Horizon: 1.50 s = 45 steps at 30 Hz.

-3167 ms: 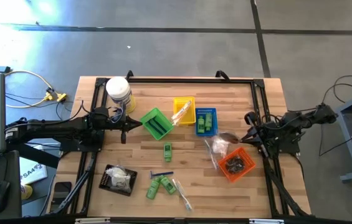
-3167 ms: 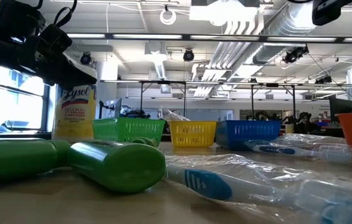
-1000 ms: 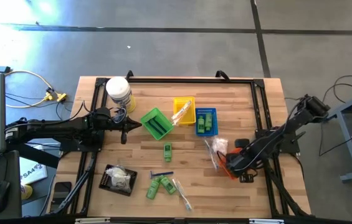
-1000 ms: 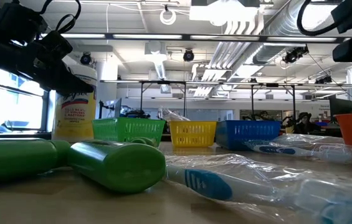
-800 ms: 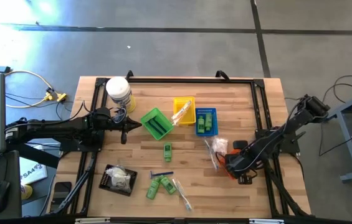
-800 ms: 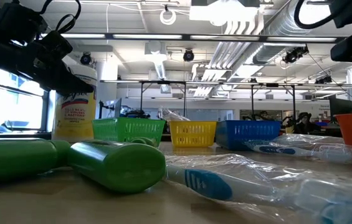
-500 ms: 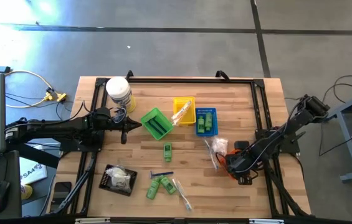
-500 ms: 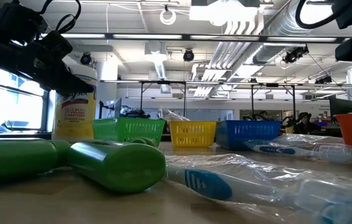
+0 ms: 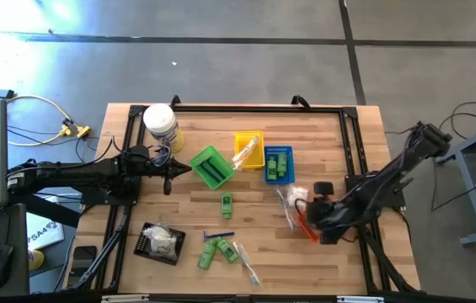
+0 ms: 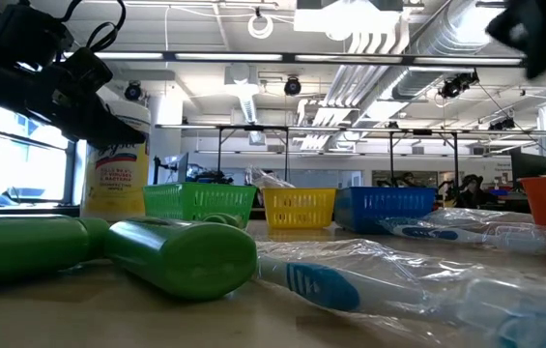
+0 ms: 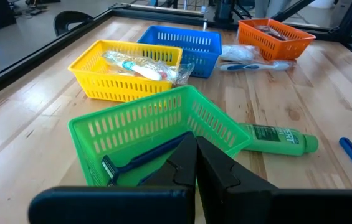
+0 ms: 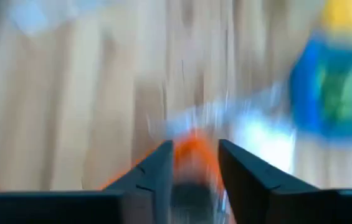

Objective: Pick & Place Travel size toiletries
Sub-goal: Put the green shampoo into the blue basket

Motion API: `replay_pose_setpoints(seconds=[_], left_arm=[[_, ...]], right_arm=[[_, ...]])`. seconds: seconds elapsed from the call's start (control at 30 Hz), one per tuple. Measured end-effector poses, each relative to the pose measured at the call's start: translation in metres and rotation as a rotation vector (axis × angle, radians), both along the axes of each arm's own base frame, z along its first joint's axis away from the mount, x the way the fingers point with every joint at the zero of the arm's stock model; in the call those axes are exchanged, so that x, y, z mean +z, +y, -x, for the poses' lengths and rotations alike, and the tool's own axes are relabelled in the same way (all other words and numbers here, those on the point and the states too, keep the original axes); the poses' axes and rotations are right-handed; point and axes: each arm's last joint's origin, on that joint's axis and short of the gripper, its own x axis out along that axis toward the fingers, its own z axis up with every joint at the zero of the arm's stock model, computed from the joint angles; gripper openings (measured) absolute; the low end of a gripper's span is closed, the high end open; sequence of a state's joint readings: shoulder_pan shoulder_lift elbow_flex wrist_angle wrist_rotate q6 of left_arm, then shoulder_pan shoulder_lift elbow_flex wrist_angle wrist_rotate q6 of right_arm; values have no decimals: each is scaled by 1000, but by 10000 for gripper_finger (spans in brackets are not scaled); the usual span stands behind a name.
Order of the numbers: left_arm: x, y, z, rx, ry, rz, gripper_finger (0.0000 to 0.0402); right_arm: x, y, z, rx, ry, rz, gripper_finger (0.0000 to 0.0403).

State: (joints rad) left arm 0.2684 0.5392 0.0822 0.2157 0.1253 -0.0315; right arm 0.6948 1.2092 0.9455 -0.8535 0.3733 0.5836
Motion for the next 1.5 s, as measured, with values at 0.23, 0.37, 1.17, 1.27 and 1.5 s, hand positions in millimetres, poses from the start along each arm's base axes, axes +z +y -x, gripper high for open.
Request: replay_pose_setpoints(seconds=[0.23, 0.37, 1.17, 1.27, 1.5], left_arm=[[2, 0, 0, 0, -15, -4, 0], [2, 0, 0, -1, -20, -10, 0], [9, -2, -2, -89, -83, -95, 0], [9, -2, -2, -109, -85, -92, 0], [9, -3, -2, -119, -85, -90, 0]], right_arm=[[55, 1, 16, 254, -508, -36, 13], [63, -10, 23, 378, -661, -87, 5], [-21, -102, 92, 66, -1119, -133, 3], [-36, -104, 93, 7, -1118, -122, 3], [-57, -104, 93, 14, -1134, -139, 3]])
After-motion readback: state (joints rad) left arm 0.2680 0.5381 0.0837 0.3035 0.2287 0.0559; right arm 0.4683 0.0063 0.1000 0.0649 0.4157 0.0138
